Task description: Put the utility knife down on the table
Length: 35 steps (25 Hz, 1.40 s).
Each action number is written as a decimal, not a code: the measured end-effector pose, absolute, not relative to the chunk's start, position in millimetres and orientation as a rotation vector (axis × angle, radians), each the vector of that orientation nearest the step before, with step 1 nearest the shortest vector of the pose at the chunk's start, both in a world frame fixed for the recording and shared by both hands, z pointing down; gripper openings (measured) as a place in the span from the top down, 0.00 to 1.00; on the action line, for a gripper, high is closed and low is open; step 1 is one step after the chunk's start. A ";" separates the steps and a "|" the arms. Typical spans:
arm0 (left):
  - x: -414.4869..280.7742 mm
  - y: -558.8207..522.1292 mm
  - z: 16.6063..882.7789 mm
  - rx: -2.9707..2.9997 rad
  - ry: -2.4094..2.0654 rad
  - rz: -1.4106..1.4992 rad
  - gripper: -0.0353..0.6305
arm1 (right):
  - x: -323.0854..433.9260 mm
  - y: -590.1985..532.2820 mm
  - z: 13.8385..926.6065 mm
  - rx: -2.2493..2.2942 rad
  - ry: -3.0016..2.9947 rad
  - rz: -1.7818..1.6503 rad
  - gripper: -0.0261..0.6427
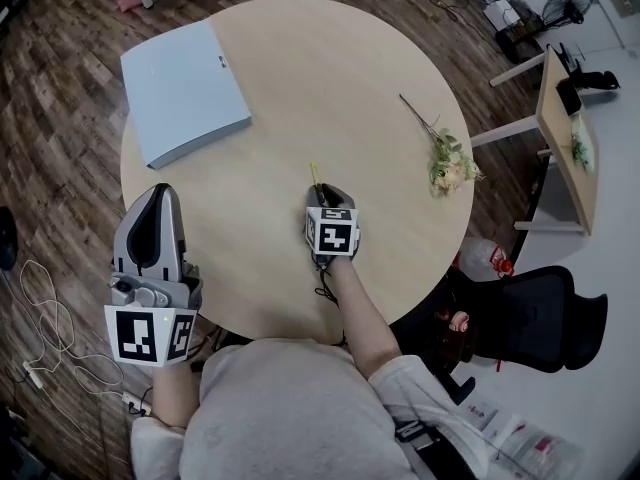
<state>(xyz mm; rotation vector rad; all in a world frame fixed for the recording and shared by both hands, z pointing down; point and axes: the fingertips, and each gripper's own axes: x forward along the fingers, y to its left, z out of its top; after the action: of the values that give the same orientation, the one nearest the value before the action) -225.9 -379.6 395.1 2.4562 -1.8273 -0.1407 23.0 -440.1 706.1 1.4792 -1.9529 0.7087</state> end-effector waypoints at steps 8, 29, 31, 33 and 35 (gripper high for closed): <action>-219.0 -377.4 392.6 2.468 -1.815 -0.151 0.94 | 28.9 -440.3 683.3 1.536 -2.019 0.710 0.84; -143.2 -349.8 348.6 2.634 -1.667 -0.259 0.94 | 80.7 -379.1 523.2 1.757 -2.299 0.419 0.94; -137.3 -345.6 344.5 2.645 -1.662 -0.269 0.94 | 86.0 -372.6 511.0 1.768 -2.315 0.379 0.94; -131.9 -340.2 339.9 2.653 -1.660 -0.280 0.94 | 91.9 -365.3 499.2 1.783 -2.324 0.342 0.94; -126.4 -333.5 335.0 2.659 -1.658 -0.292 0.94 | 98.7 -356.5 488.0 1.801 -2.325 0.310 0.94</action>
<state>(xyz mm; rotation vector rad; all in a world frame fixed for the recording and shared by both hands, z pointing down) -126.4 -333.5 335.0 2.6593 -1.6576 -0.2920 98.7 -356.5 488.0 1.8005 -2.3250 0.3104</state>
